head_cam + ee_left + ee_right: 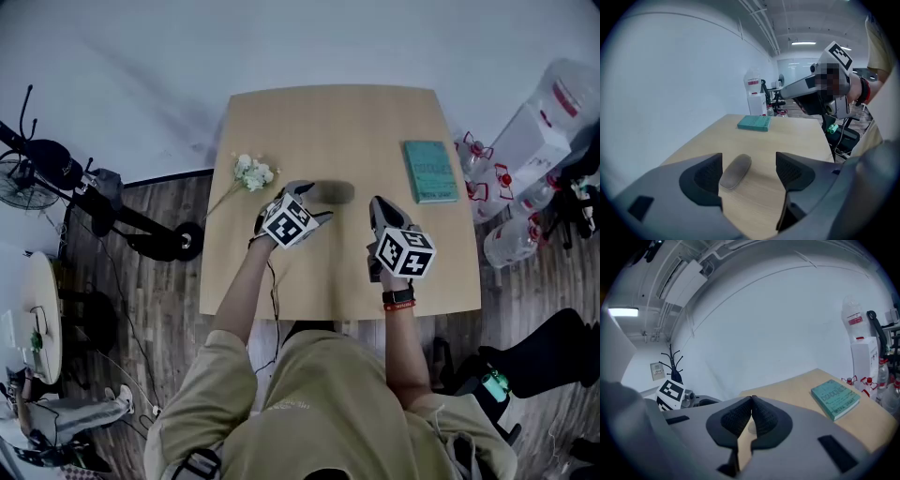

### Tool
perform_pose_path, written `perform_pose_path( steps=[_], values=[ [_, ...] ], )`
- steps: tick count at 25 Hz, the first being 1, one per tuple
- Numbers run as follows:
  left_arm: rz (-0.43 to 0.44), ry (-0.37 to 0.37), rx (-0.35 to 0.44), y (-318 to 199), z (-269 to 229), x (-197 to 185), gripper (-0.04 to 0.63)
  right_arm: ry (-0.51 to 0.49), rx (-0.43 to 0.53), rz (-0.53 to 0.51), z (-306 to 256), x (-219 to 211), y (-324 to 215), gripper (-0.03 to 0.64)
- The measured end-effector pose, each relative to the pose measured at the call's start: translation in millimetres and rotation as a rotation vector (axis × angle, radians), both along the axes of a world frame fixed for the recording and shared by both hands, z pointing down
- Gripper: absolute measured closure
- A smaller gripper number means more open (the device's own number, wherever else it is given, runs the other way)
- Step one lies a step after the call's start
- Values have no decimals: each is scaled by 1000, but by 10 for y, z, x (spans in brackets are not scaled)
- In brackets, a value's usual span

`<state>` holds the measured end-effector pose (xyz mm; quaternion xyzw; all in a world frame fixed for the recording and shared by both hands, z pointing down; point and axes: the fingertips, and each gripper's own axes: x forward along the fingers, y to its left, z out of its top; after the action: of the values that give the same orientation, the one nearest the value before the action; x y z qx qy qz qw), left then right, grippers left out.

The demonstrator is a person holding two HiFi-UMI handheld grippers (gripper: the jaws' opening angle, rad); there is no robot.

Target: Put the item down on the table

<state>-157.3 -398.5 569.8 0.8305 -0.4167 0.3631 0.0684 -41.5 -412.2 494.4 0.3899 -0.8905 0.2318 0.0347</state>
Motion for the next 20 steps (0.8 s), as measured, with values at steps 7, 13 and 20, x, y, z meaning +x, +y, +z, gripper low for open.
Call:
perform_pose_path(
  steps=[7,13,20],
  values=[
    [-141,85,97,348,-399,64,364,2,47,-4,-257,145,289,601],
    [-230,162,174,622,-722,142,396,6,79,-1,-394,290,482,601],
    [-335,234,278,965,-1053,131,434,31,103,2,-460,388,713,601]
  ],
)
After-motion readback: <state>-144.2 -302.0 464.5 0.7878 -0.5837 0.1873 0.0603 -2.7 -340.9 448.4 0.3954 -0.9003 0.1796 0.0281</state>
